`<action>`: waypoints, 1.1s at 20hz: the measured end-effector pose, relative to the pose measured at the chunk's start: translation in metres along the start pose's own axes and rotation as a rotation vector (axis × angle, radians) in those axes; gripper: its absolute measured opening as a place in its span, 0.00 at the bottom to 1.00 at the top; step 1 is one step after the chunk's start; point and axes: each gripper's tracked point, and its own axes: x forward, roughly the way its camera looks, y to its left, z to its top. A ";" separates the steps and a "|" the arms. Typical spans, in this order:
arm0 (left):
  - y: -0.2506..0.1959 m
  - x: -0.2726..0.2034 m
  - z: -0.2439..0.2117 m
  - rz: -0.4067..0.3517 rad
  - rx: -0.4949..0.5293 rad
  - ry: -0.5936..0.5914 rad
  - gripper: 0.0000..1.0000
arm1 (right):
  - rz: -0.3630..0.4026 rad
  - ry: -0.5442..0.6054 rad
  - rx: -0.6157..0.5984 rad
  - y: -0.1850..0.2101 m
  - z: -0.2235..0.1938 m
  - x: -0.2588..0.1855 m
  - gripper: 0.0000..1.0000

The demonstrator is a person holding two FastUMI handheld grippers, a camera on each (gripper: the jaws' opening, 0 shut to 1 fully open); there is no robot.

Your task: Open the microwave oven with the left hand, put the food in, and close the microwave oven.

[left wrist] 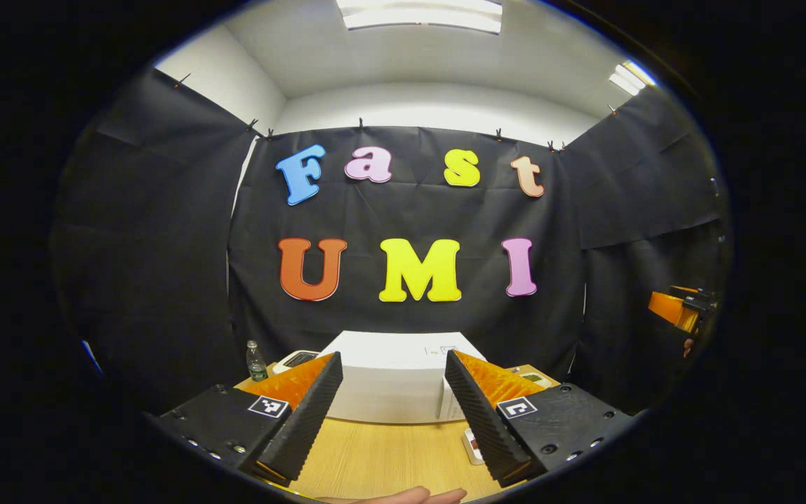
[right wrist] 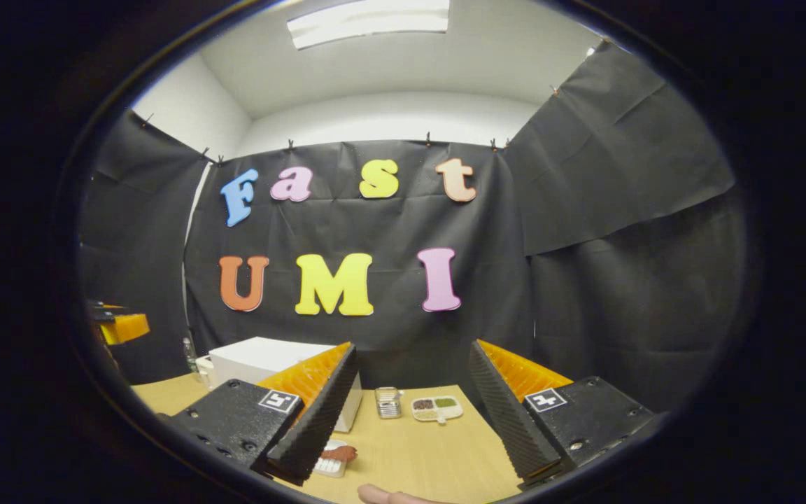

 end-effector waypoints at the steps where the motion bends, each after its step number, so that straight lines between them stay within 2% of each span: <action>1: -0.007 0.010 -0.008 -0.006 0.005 0.003 0.92 | 0.010 0.000 0.009 0.000 0.000 -0.002 1.00; 4: -0.032 0.044 -0.042 -0.033 -0.018 0.061 0.93 | 0.029 -0.009 0.004 -0.001 -0.001 -0.007 1.00; 5: -0.039 0.055 -0.055 -0.046 -0.044 0.089 0.93 | 0.029 -0.015 0.002 -0.004 -0.001 -0.010 0.93; 6: -0.049 0.067 -0.067 -0.061 -0.077 0.115 0.93 | 0.032 -0.019 0.006 -0.007 -0.002 -0.014 1.00; 10: -0.076 0.117 -0.118 -0.089 -0.161 0.183 0.93 | 0.057 -0.032 0.012 -0.015 -0.008 -0.022 1.00; 17: -0.098 0.197 -0.193 -0.096 -0.091 0.212 0.93 | 0.079 -0.031 -0.023 -0.032 -0.021 -0.016 1.00; 21: -0.109 0.224 -0.226 -0.115 -0.085 0.242 0.93 | 0.083 0.020 -0.025 -0.041 -0.047 -0.007 1.00; 22: -0.113 0.228 -0.231 -0.121 -0.084 0.242 0.93 | 0.087 0.044 -0.024 -0.044 -0.055 -0.005 0.93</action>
